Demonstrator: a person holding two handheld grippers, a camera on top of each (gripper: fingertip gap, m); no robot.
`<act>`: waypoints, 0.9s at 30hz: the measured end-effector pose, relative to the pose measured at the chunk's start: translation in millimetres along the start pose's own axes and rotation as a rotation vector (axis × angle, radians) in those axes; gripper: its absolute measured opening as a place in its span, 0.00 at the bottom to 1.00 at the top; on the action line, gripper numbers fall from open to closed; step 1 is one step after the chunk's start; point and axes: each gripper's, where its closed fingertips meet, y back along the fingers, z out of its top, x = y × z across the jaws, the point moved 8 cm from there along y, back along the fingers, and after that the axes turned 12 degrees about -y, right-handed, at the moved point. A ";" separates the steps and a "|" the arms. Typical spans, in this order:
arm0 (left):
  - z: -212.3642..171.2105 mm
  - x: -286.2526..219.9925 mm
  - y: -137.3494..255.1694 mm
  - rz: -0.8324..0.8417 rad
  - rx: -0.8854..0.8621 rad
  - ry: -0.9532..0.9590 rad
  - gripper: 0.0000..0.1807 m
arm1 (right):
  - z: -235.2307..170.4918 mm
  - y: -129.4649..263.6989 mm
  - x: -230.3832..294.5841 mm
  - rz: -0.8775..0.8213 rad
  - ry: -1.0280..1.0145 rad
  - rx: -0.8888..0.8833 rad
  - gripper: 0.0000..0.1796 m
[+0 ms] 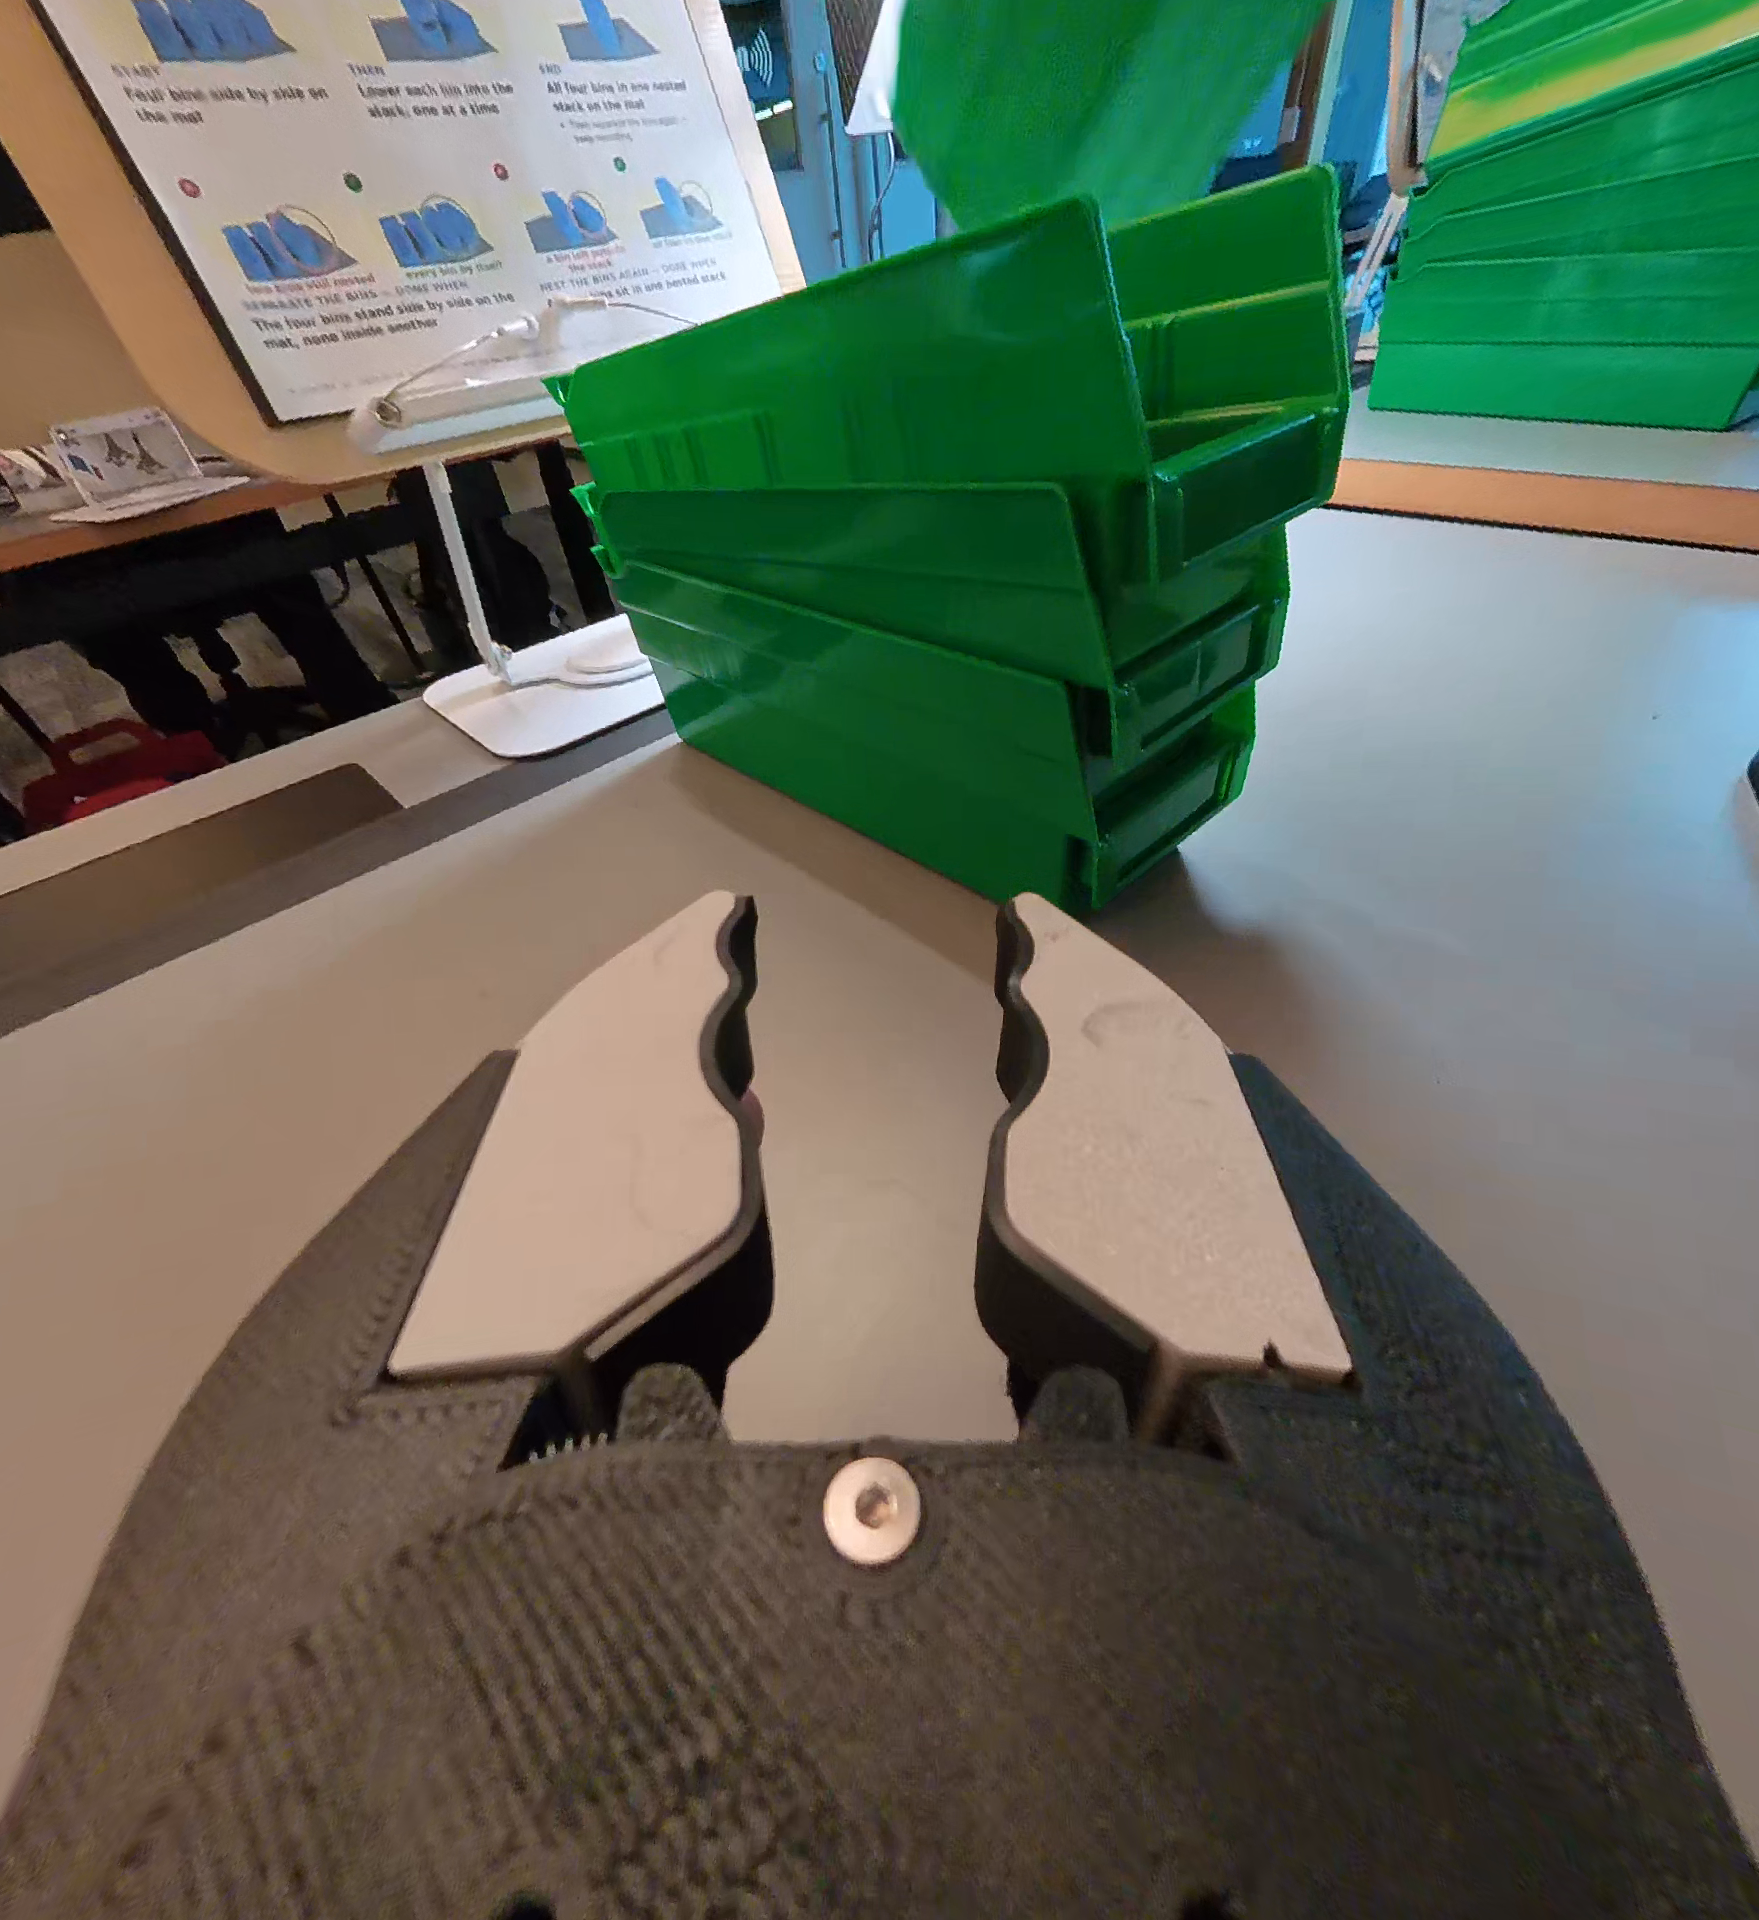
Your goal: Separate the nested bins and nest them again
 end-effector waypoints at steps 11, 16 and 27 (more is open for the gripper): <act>-4.1 -1.6 -1.9 0.008 0.006 -0.012 0.24 | -120.9 -82.8 81.6 -0.123 0.022 -0.007 0.14; -5.7 -2.8 -2.6 0.004 0.014 -0.010 0.24 | -143.2 -81.9 113.5 -0.127 0.040 -0.048 0.15; -6.2 -7.8 -4.2 -0.012 0.022 -0.017 0.24 | -220.8 -133.8 193.8 -0.056 0.170 0.104 0.09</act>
